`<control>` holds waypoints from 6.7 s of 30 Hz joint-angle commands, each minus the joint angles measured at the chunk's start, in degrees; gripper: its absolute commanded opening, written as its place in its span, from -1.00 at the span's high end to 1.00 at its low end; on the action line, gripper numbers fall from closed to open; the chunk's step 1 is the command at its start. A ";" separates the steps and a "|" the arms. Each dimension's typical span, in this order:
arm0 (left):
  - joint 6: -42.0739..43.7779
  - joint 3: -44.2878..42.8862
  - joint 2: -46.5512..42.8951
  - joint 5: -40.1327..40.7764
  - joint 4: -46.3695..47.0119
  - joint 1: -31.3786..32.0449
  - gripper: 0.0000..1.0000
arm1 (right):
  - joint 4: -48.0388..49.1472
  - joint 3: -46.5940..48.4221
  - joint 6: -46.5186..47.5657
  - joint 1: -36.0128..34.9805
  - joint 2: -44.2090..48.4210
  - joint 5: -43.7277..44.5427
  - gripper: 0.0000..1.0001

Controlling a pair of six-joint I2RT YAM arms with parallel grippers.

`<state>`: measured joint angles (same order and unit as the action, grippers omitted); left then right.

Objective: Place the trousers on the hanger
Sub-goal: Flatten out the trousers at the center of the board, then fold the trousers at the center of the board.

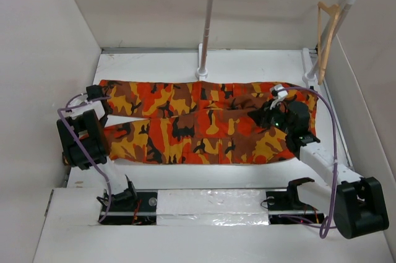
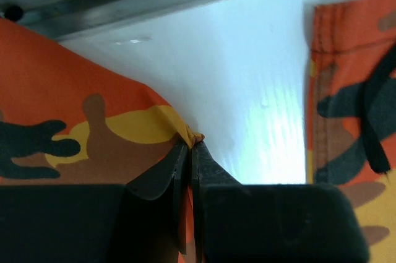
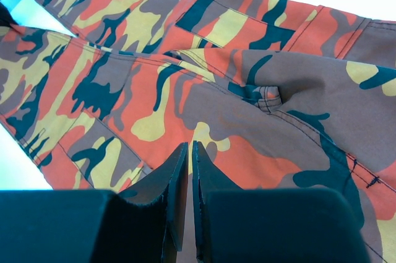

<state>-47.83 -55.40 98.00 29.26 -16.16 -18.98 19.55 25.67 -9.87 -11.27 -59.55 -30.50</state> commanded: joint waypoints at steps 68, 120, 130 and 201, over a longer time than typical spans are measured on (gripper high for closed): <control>5.38 12.33 -22.39 -22.13 7.37 -11.43 1.00 | 0.31 1.40 0.81 1.07 3.39 2.63 0.72; 26.65 6.62 -90.96 10.73 1.40 50.88 1.00 | -22.98 3.33 -7.36 46.60 -11.98 15.92 0.30; 24.63 8.64 -91.93 10.82 -0.71 51.41 1.00 | -20.17 15.10 -7.80 46.43 -17.96 23.29 1.00; 24.10 11.45 -95.80 9.77 3.33 55.90 1.00 | -20.98 -8.52 -12.10 49.85 7.01 16.79 -0.33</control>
<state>-23.66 -43.13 0.95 40.25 -16.47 36.64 -14.98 18.31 -19.18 38.92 -50.96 -8.54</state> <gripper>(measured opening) 0.021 0.661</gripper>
